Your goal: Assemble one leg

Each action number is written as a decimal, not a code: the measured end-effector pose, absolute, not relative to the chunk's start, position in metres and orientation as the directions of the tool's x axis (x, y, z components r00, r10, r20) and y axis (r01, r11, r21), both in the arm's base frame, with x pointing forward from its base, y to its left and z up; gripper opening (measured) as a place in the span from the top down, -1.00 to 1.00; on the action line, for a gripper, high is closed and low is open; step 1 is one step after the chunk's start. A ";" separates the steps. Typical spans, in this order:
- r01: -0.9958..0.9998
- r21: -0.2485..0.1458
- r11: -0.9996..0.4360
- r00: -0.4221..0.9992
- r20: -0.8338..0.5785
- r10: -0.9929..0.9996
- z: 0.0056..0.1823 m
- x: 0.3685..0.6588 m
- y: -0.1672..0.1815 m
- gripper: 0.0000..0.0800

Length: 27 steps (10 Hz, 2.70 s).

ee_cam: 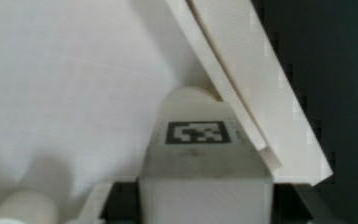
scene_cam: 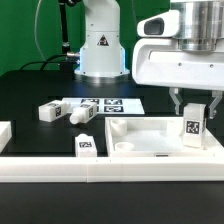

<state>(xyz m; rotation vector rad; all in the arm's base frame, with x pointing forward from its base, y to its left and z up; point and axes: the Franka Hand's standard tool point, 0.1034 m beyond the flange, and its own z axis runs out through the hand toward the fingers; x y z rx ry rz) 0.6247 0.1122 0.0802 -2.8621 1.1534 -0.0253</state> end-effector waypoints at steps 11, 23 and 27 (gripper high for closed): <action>-0.496 -0.043 -0.867 0.868 0.015 -0.497 0.080 0.625 0.114 -0.62; 0.292 0.041 -0.956 0.956 0.033 0.293 0.080 0.626 0.112 -0.01; 0.208 0.037 -0.977 0.977 0.036 0.209 0.080 0.626 0.112 0.28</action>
Offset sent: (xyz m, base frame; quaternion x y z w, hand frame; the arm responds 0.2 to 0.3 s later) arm 0.0000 0.0000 0.0000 0.0000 0.0000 0.0650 0.9979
